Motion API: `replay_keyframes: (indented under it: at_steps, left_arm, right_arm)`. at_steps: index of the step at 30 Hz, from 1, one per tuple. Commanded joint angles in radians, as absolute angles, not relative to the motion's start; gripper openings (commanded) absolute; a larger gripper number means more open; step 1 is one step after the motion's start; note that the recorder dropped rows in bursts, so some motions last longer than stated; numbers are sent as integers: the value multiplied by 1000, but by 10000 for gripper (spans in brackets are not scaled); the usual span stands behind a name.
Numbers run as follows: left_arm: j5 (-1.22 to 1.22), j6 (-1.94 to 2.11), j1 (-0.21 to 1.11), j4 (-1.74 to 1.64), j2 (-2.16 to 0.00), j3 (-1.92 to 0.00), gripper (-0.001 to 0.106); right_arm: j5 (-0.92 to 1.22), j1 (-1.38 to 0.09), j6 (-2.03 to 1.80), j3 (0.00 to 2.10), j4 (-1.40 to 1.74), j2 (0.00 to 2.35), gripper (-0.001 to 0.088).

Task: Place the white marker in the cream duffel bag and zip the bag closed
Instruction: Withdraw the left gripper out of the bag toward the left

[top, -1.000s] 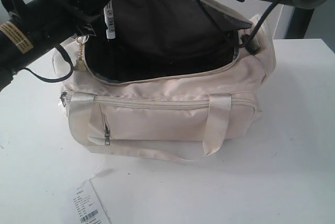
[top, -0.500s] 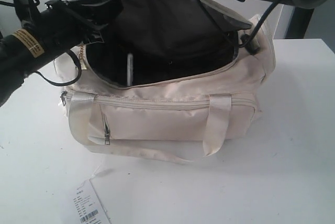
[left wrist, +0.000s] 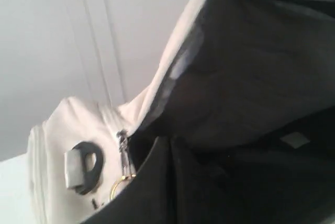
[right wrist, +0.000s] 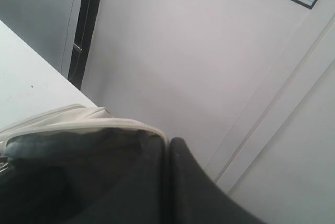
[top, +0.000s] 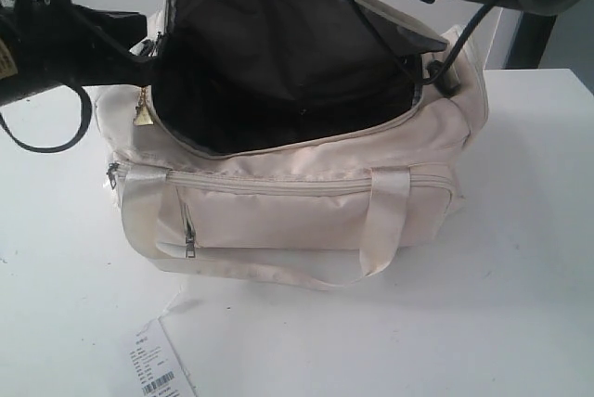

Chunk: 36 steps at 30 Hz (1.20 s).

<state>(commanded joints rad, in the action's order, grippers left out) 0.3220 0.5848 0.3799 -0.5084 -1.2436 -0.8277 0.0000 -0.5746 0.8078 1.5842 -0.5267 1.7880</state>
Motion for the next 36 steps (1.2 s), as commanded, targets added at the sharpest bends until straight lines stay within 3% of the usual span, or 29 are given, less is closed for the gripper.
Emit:
replay_keyframes:
  at_steps: [5, 12, 21, 31, 36]
  left_arm:
    - [-83, 585, 380, -508, -1192, -828, 0]
    - [-364, 442, 380, -457, -1192, -828, 0]
    - [-666, 17, 338, -84, -1231, -913, 0]
    - [-502, -44, 25, 301, -1268, -1008, 0]
    - [-512, -428, -61, 768, -1377, -1037, 0]
  right_arm:
    - [0, -575, 808, 1584, -527, 1788, 0]
    - [0, -575, 808, 1584, -527, 1788, 0]
    - [0, -575, 808, 1584, -527, 1788, 0]
    - [0, -575, 808, 1584, -527, 1788, 0]
    - [0, -575, 808, 1584, -527, 1788, 0]
